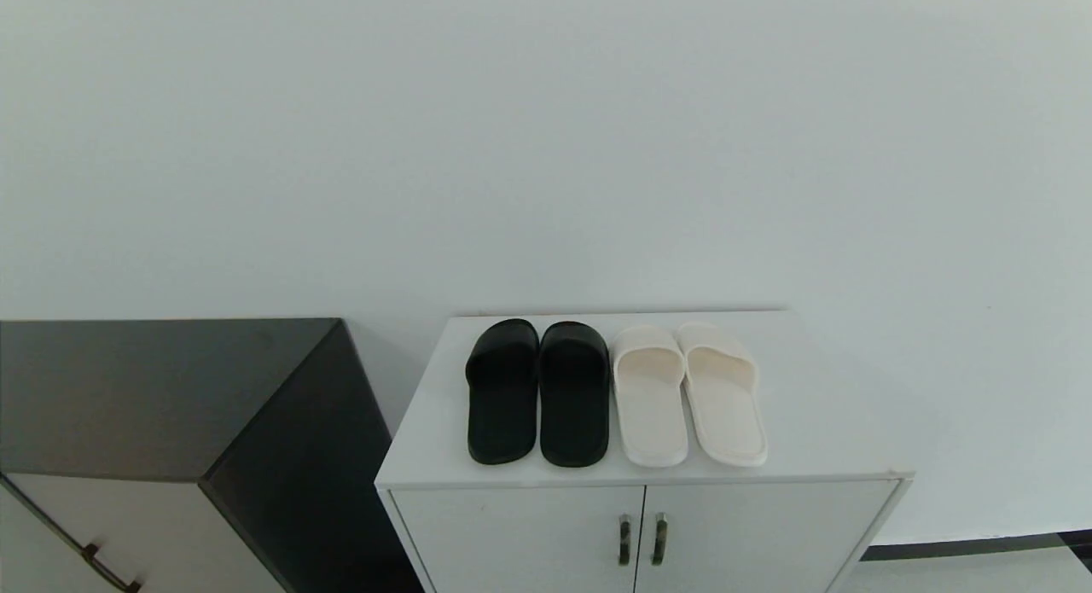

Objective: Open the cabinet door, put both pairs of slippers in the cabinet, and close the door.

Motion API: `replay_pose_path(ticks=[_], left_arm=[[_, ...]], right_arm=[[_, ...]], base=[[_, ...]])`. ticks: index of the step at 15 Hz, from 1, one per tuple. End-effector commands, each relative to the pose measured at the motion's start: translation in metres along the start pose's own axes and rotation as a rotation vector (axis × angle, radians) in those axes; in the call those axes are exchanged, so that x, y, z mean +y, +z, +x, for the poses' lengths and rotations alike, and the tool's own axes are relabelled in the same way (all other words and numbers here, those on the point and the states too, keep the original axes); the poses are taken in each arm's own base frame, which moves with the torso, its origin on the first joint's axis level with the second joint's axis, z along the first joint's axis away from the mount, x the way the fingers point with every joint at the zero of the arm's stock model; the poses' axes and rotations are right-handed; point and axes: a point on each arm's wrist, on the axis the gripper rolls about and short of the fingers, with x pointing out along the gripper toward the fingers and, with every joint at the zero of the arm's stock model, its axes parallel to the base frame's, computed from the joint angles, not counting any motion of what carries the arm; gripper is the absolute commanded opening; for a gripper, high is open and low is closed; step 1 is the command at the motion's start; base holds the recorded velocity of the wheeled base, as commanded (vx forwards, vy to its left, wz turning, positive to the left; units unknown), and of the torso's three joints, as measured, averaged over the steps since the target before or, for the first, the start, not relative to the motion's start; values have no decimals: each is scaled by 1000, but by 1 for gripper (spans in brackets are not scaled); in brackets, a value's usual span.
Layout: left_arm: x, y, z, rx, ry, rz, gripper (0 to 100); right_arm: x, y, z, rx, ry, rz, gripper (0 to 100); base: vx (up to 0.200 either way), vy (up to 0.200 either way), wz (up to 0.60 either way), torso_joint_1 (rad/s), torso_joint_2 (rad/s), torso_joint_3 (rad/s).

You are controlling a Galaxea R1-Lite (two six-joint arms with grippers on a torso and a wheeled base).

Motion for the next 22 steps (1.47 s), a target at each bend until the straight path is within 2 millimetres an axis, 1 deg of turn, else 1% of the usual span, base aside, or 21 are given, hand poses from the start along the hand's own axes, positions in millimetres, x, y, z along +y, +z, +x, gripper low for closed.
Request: replay_pose_path(ticks=[1, 2, 3, 4, 5, 6, 7, 8, 9, 10, 11, 12, 13, 14, 15, 17, 18, 19, 20, 21, 22], left_arm=[[0, 0, 0, -1, 0, -1, 0], [0, 0, 0, -1, 2, -1, 0], [0, 0, 0, -1, 2, -2, 0], [0, 0, 0, -1, 2, -1, 0], [0, 0, 0, -1, 2, 4, 0], [0, 0, 0, -1, 2, 4, 0], [0, 0, 0, -1, 2, 5, 0], [0, 0, 0, -1, 2, 7, 0], [0, 0, 0, -1, 2, 7, 0], [0, 0, 0, -1, 0, 7, 0], [0, 0, 0, -1, 2, 7, 0], [0, 0, 0, -1, 0, 5, 0], [0, 0, 0, -1, 0, 5, 0], [0, 0, 0, -1, 2, 5, 0], [0, 0, 0, -1, 0, 5, 0], [0, 0, 0, -1, 0, 4, 0], [0, 0, 0, -1, 0, 4, 0], [0, 0, 0, -1, 0, 5, 0], [0, 0, 0, -1, 0, 5, 0], [0, 0, 0, -1, 0, 7, 0], [0, 0, 0, -1, -3, 7, 0]], right_arm=[[0, 0, 0, -2, 1, -5, 100], [0, 1, 0, -5, 0, -3, 100], [0, 34, -9, -137, 5, 66, 100], [-2, 90, -30, -273, 58, 227, 100], [-1, 113, -36, -206, 162, 234, 100], [2, 117, -26, -23, 286, 153, 100], [4, 119, -4, 131, 346, 106, 100], [4, 129, 24, 201, 345, 97, 100], [5, 138, 57, 239, 344, 103, 100], [6, 144, 87, 284, 342, 112, 100], [9, 152, 108, 334, 368, 159, 100], [21, 165, 122, 387, 444, 276, 100], [28, 173, 126, 413, 486, 343, 100], [49, 187, 139, 488, 524, 433, 100], [65, 185, 151, 529, 502, 391, 100], [100, 177, 173, 541, 431, 315, 100], [100, 177, 173, 541, 431, 315, 100], [132, 162, 201, 498, 347, 274, 100], [143, 153, 217, 480, 290, 260, 100], [155, 138, 234, 472, 229, 243, 100], [165, 125, 246, 465, 199, 235, 100]], base=[[0, 0, 0, 0, 0, 0], [0, 0, 0, 0, 0, 0], [0, 0, 0, 0, 0, 0], [0, 0, 0, 0, 0, 0], [0, 0, 0, 0, 0, 0], [0, 0, 0, 0, 0, 0], [0, 0, 0, 0, 0, 0], [0, 0, 0, 0, 0, 0], [0, 0, 0, 0, 0, 0], [0, 0, 0, 0, 0, 0], [0, 0, 0, 0, 0, 0], [0, 0, 0, 0, 0, 0], [0, 0, 0, 0, 0, 0], [0, 0, 0, 0, 0, 0], [0, 0, 0, 0, 0, 0], [0, 0, 0, 0, 0, 0], [0, 0, 0, 0, 0, 0], [0, 0, 0, 0, 0, 0], [0, 0, 0, 0, 0, 0], [0, 0, 0, 0, 0, 0], [0, 0, 0, 0, 0, 0]])
